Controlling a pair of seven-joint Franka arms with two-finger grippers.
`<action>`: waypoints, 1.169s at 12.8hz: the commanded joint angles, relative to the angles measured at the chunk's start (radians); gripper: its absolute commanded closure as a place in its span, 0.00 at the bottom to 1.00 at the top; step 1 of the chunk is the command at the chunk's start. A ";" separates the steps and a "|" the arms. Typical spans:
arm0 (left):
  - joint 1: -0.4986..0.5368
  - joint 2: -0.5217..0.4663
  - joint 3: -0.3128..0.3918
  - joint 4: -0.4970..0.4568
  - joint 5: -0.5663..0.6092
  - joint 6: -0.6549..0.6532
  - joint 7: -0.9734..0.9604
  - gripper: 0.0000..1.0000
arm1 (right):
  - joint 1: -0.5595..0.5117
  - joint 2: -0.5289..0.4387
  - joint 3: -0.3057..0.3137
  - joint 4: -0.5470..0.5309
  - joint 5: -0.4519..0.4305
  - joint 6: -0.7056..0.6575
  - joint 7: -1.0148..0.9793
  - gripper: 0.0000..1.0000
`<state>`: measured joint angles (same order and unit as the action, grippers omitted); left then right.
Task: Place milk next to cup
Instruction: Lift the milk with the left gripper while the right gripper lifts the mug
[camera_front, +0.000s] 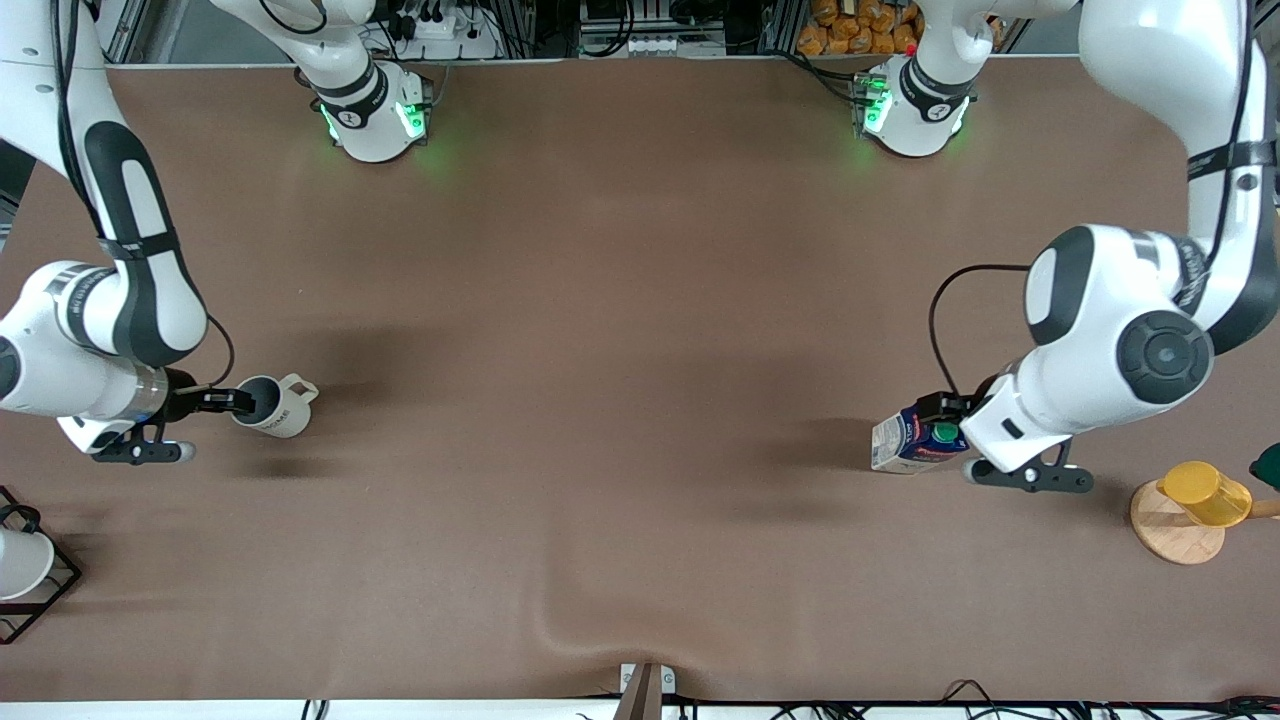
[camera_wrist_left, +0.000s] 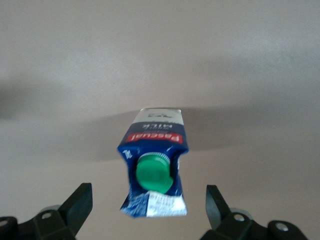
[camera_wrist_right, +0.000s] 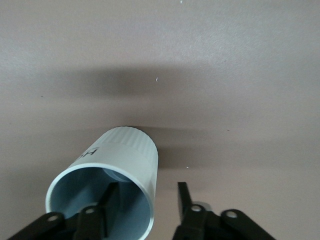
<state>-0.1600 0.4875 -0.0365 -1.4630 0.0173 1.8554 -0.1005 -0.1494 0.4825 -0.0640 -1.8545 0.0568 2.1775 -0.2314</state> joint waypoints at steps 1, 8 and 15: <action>-0.013 0.043 0.003 0.024 0.035 0.010 -0.033 0.00 | 0.005 -0.019 0.003 -0.014 -0.008 0.004 -0.005 1.00; -0.019 0.083 0.000 -0.013 0.073 -0.002 -0.031 0.00 | 0.149 -0.053 0.018 0.145 0.024 -0.321 0.329 1.00; -0.030 0.082 0.001 -0.019 0.073 -0.018 -0.036 1.00 | 0.519 -0.021 0.023 0.340 0.190 -0.389 1.070 1.00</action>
<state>-0.1831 0.5816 -0.0366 -1.4800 0.0615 1.8561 -0.1132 0.2953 0.4319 -0.0274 -1.5742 0.2289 1.7978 0.6765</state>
